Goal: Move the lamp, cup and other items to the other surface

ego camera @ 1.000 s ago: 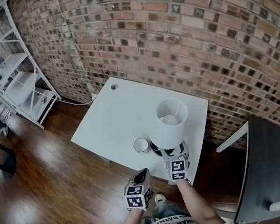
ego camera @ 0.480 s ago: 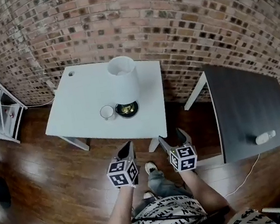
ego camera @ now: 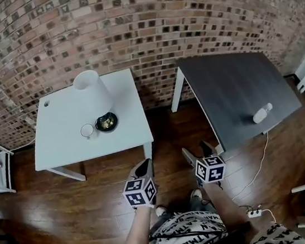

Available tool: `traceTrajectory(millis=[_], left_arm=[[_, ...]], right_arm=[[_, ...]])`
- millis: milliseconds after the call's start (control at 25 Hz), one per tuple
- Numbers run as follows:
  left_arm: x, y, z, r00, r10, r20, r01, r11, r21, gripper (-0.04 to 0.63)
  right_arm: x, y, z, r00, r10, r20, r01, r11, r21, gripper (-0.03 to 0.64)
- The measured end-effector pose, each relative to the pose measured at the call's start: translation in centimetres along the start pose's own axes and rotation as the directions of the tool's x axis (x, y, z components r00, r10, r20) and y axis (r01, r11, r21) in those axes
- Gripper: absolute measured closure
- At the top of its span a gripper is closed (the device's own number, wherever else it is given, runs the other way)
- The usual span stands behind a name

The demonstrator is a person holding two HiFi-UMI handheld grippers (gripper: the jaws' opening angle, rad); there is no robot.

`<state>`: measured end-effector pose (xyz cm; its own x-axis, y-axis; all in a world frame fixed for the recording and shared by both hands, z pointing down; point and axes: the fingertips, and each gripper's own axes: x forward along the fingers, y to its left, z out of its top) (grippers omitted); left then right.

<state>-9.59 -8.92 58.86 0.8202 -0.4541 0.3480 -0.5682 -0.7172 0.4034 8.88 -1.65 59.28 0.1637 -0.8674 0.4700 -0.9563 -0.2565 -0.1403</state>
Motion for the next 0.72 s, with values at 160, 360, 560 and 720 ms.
traceTrajectory(millis=[160, 360, 560, 720], left_arm=[[1.5, -3.8, -0.4, 0.997, -0.071, -0.015, 0.071, 0.997, 0.041, 0.594], [3.2, -7.0, -0.6, 0.996, -0.082, -0.022, 0.083, 0.995, 0.047, 0.594], [4.2, -8.5, -0.9, 0.996, -0.088, -0.035, 0.089, 0.995, 0.035, 0.594], [5.5, -10.6, -1.1, 0.992, -0.116, -0.053, 0.119, 0.992, 0.052, 0.594]], right_arm=[[-2.1, -1.9, -0.2, 1.0, -0.013, 0.005, 0.013, 1.0, 0.025, 0.226], [-3.4, -3.6, 0.0, 1.0, -0.004, -0.001, 0.004, 1.0, 0.013, 0.227], [-4.0, -5.0, 1.0, 0.999, -0.01, 0.03, 0.01, 1.0, 0.019, 0.225], [-4.7, -7.4, 1.1, 0.998, -0.045, 0.047, 0.043, 0.997, 0.058, 0.193]])
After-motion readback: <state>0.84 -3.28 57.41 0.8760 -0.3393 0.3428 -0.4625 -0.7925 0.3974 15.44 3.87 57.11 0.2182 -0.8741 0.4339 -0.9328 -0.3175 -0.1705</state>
